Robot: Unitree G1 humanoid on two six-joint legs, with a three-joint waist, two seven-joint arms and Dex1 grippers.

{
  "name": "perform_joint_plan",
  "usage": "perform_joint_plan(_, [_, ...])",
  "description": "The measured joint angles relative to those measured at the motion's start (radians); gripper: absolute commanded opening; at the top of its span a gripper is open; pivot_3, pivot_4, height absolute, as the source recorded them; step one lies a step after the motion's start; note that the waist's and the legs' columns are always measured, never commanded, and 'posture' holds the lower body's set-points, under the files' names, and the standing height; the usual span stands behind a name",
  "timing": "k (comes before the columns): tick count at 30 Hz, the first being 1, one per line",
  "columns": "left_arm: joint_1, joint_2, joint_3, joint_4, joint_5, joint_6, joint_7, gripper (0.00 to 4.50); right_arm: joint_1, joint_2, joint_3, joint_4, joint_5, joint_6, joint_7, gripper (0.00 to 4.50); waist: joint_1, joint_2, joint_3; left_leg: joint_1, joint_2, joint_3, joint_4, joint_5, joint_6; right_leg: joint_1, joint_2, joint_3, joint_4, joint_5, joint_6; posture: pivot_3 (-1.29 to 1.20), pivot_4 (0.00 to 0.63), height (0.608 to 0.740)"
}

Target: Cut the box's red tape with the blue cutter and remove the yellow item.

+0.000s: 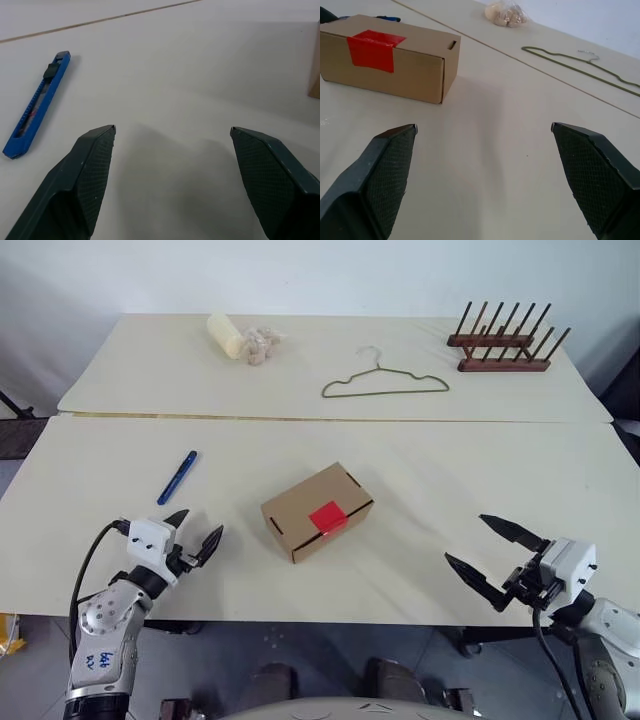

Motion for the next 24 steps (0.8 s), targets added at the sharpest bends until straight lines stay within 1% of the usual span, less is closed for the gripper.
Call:
perform_joint_plan(3, [0.0, 0.004, 0.001, -0.001, -0.003, 0.005, -0.002, 3.9, -0.005, 0.0, 0.0, 0.0, 0.0, 0.0, 0.0, 4.5, 0.0, 0.0, 0.0, 0.0, 0.0, 0.0, 0.0, 0.0, 0.0, 0.0, 0.0, 0.0, 0.0, 0.0, 0.0, 0.0, 0.15, 0.74])
perform_joint_plan(7, [0.038, 0.023, 0.021, -0.046, -0.071, 0.032, -0.059, 3.9, -0.045, 0.0, 0.004, 0.002, 0.008, 0.008, 0.003, 4.5, -0.003, -0.001, 0.0, 0.0, 0.001, 0.0, 0.0, 0.0, 0.0, -0.001, 0.0, 0.0, 0.0, 0.0, 0.0, 0.0, 0.15, 0.74])
perform_joint_plan(9, [0.07, 0.064, 0.056, -0.1, -0.126, 0.063, -0.097, 3.9, -0.075, -0.01, 0.006, 0.0, 0.029, 0.033, 0.008, 4.5, -0.006, -0.001, 0.001, 0.0, 0.002, 0.0, 0.0, 0.0, 0.0, -0.001, 0.001, 0.0, 0.0, 0.0, 0.0, 0.0, 0.15, 0.74])
perform_joint_plan(11, [0.121, 0.138, 0.141, -0.151, -0.193, 0.105, -0.148, 3.9, -0.102, -0.054, 0.006, -0.009, 0.071, 0.095, 0.021, 4.5, -0.006, -0.001, 0.001, 0.0, 0.002, 0.0, 0.0, 0.0, -0.001, -0.001, 0.001, 0.0, 0.0, 0.0, 0.0, 0.0, 0.15, 0.74])
perform_joint_plan(15, [0.216, 0.256, 0.295, -0.175, -0.303, 0.185, -0.264, 3.9, -0.145, -0.132, -0.006, -0.031, 0.146, 0.187, 0.062, 4.5, -0.003, -0.001, 0.001, -0.001, 0.002, 0.0, 0.001, -0.001, 0.0, -0.001, 0.001, 0.0, -0.001, 0.0, 0.0, 0.0, 0.15, 0.74])
perform_joint_plan(16, [0.267, 0.31, 0.353, -0.173, -0.347, 0.225, -0.329, 3.72, -0.156, -0.17, -0.009, -0.043, 0.172, 0.211, 0.093, 4.32, -0.004, -0.002, 0.002, -0.002, 0.002, 0.0, 0.001, -0.001, 0.0, -0.002, 0.001, 0.0, -0.001, 0.0, 0.0, 0.0, 0.15, 0.74])
perform_joint_plan(18, [0.315, 0.376, 0.448, -0.163, -0.389, 0.266, -0.415, 3.33, -0.163, -0.217, -0.027, -0.059, 0.212, 0.249, 0.139, 3.9, -0.001, -0.003, 0.002, -0.002, 0.003, 0.0, 0.001, -0.002, 0.0, -0.002, 0.002, 0.0, -0.001, 0.0, -0.001, 0.0, 0.15, 0.74])
perform_joint_plan(20, [0.343, 0.414, 0.517, -0.152, -0.411, 0.279, -0.487, 2.71, -0.181, -0.229, -0.025, -0.078, 0.235, 0.28, 0.165, 3.23, 0.002, -0.003, 0.002, -0.003, 0.002, 0.0, 0.001, -0.002, 0.0, -0.002, 0.002, 0.0, -0.002, 0.0, -0.001, 0.0, 0.15, 0.74])
perform_joint_plan(22, [0.36, 0.425, 0.528, -0.15, -0.411, 0.283, -0.532, 2.07, -0.204, -0.229, -0.011, -0.084, 0.239, 0.297, 0.17, 2.51, 0.001, -0.003, 0.002, -0.003, 0.002, 0.001, 0.001, -0.002, 0.001, -0.002, 0.002, 0.0, -0.002, 0.0, -0.001, 0.0, 0.15, 0.74])
perform_joint_plan(24, [0.359, 0.425, 0.51, -0.149, -0.41, 0.286, -0.564, 1.45, -0.209, -0.229, 0.027, -0.096, 0.224, 0.308, 0.185, 1.81, 0.001, -0.003, 0.002, -0.003, 0.003, 0.001, 0.001, -0.003, 0.0, -0.003, 0.002, 0.0, -0.001, 0.0, -0.001, 0.0, 0.15, 0.74])
